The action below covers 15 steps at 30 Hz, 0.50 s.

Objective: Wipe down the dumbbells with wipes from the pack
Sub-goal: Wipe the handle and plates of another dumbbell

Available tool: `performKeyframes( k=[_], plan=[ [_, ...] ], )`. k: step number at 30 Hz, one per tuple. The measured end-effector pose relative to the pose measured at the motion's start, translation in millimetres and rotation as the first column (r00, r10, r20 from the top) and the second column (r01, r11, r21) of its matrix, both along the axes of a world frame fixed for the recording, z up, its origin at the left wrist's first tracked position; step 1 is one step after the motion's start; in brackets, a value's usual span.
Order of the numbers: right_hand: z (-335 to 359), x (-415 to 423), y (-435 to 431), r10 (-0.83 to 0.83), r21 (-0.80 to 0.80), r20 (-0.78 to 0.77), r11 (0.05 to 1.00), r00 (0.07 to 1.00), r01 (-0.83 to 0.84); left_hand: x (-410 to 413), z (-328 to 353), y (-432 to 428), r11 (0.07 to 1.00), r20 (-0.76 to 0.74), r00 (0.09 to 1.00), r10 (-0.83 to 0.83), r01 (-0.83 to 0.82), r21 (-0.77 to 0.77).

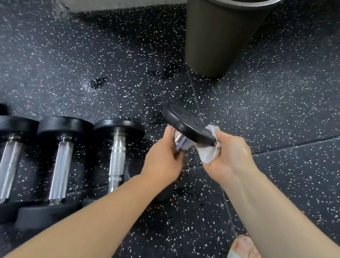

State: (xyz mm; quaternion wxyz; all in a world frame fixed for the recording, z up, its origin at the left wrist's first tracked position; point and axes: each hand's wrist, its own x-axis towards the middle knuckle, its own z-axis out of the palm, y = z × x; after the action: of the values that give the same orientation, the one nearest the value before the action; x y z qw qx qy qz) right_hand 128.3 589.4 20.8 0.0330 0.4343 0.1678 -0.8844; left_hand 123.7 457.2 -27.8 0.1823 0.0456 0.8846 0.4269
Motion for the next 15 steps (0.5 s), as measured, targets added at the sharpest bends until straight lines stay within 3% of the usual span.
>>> performKeyframes(
  k=[7,11,15],
  plan=[
    [-18.6,-25.1,5.6,0.286,0.103,0.063,0.951,0.956,-0.292,-6.4,-7.5,-6.0,0.991,0.041,0.998,-0.036,0.03,0.131],
    [-18.9,-15.7,2.9,0.213,0.118,0.024,0.97,0.977,-0.215,-5.7,-7.6,-7.0,0.986,0.04,0.999,-0.028,0.021,0.165],
    [-3.1,-0.3,8.1,0.104,0.059,-0.018,0.993,0.994,-0.103,0.3,-4.8,5.0,0.94,0.188,0.98,0.057,-0.117,0.321]
  ],
)
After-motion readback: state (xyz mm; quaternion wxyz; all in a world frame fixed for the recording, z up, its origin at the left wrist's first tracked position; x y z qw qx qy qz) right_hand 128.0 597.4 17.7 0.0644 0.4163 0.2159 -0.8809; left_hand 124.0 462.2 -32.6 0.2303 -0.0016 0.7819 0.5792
